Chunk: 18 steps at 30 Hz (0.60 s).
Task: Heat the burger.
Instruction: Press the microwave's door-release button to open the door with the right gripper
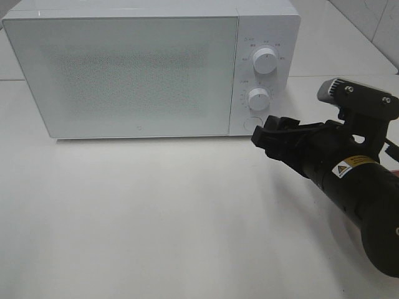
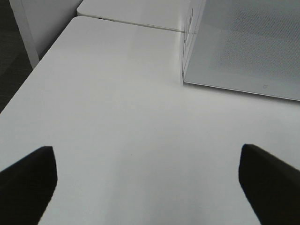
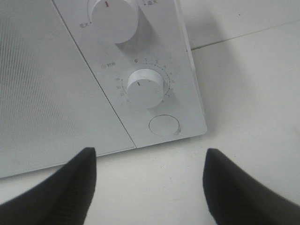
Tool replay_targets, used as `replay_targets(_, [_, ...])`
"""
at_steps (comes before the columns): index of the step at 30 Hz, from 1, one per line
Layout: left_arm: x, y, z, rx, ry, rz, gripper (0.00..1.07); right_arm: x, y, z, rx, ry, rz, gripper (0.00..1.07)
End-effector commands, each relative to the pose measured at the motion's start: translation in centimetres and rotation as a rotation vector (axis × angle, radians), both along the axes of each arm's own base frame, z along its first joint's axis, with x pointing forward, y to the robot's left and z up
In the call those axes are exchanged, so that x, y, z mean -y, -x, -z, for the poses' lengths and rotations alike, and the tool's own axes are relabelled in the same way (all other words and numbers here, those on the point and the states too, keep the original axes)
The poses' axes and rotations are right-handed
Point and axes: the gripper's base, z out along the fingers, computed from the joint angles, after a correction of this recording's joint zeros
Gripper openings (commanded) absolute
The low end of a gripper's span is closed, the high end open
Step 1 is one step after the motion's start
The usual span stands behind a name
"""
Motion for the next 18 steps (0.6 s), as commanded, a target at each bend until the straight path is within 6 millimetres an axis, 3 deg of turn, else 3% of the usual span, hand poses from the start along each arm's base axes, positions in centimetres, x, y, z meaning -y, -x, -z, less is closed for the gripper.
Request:
replay_targets(1, [0.03,0.25,0.02,0.023,0.004,0.006,0.98,-0.26,-0.14,-0.19,-0.008,-0.174,0.049,0.53])
replay_targets(7, [0.03,0.25,0.02,0.023,0.004,0.006,0.98,-0.26,-0.14,-0.19,-0.035,-0.387,0.122,0.38])
replay_targets(12, [0.03,0.25,0.02,0.023,0.004,0.006,0.98,-0.31,-0.04,0.05,-0.105,-0.690,0.232,0.20])
replay_targets(15, [0.03,0.25,0.02,0.023,0.004,0.006,0.98,-0.34,0.01,0.18,-0.125,-0.722,0.247,0.16])
replay_targets(18, [0.03,0.25,0.02,0.023,0.004,0.006,0.98,-0.38,0.24,0.72,-0.206,-0.859,0.325,0.07])
